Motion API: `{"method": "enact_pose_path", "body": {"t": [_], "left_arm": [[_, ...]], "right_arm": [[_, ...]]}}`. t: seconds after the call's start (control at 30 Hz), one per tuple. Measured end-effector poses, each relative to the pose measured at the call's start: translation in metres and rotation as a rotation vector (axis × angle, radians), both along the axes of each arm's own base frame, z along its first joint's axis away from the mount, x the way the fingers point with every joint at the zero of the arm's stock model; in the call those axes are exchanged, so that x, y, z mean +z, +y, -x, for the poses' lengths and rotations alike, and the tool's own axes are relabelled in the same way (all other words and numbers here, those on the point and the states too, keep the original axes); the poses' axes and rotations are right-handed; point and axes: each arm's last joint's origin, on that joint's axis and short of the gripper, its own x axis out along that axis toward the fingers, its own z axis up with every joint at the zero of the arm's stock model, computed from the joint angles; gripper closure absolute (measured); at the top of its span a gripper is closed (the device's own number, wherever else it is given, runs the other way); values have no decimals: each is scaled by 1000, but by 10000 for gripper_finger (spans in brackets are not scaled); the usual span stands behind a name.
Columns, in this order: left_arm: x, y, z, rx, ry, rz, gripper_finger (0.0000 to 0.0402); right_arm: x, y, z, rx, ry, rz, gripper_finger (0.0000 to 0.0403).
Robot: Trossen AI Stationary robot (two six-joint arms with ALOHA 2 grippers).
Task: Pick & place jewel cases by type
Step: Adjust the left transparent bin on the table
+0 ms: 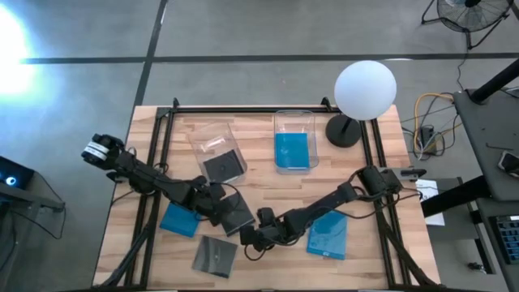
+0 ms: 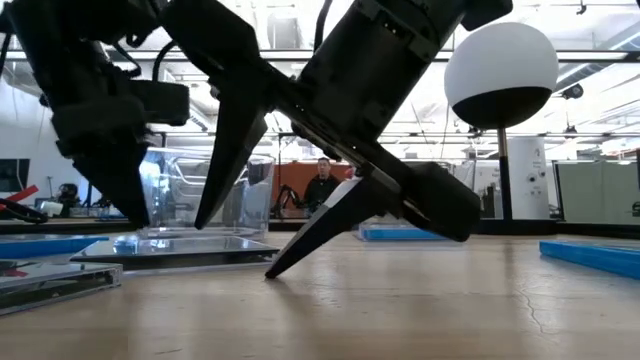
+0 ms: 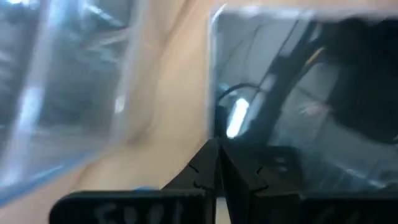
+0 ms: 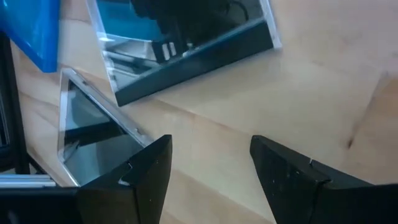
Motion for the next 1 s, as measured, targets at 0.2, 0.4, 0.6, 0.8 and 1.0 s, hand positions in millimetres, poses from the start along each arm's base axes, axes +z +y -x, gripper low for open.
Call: {"method": "enact_pose_path", "body": {"t": [0.2,0.4,0.6,0.8,1.0], "left_arm": [[-2,11,18,68,132,-132,401],[7,22,25,223,52,-158,401],[19,42,46,374,84,-275,401],[17,71,56,487,69,-321,401],[18,97,50,541,-22,-298,401]], "right_arm": [[0,-2,0,9,1,25,184],[0,-2,0,22,2,35,184],[-1,-2,0,37,4,39,184],[-1,-1,0,41,5,37,184],[-1,1,1,46,4,37,184]]}}
